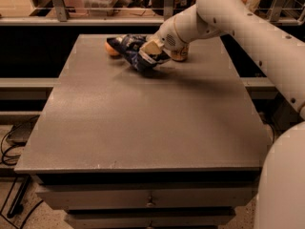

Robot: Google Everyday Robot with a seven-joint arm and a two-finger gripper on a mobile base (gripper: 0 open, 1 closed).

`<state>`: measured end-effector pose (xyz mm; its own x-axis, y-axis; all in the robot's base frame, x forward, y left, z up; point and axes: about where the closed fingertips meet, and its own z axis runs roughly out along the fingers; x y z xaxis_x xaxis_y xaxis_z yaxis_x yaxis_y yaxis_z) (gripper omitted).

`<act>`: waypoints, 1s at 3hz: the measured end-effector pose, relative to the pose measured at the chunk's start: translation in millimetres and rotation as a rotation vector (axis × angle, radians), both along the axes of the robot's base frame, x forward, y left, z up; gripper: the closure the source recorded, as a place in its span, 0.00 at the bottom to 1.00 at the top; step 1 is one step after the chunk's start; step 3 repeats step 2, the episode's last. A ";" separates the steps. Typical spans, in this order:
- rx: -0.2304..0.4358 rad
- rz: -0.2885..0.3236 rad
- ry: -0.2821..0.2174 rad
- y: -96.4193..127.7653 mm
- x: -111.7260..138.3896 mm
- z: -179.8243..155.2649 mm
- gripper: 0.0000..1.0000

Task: Move blue chip bag near orange

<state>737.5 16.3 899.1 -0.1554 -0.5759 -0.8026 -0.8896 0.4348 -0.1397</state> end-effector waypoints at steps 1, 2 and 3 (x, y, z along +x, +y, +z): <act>0.007 -0.024 0.003 -0.1 10.5 -1.6 0.07; 0.006 -0.021 0.005 1.3 10.1 -2.8 0.00; 0.006 -0.021 0.005 1.3 10.1 -2.8 0.00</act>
Offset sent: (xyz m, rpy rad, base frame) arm 0.0084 0.0000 -0.0013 0.0053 0.0026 -0.0191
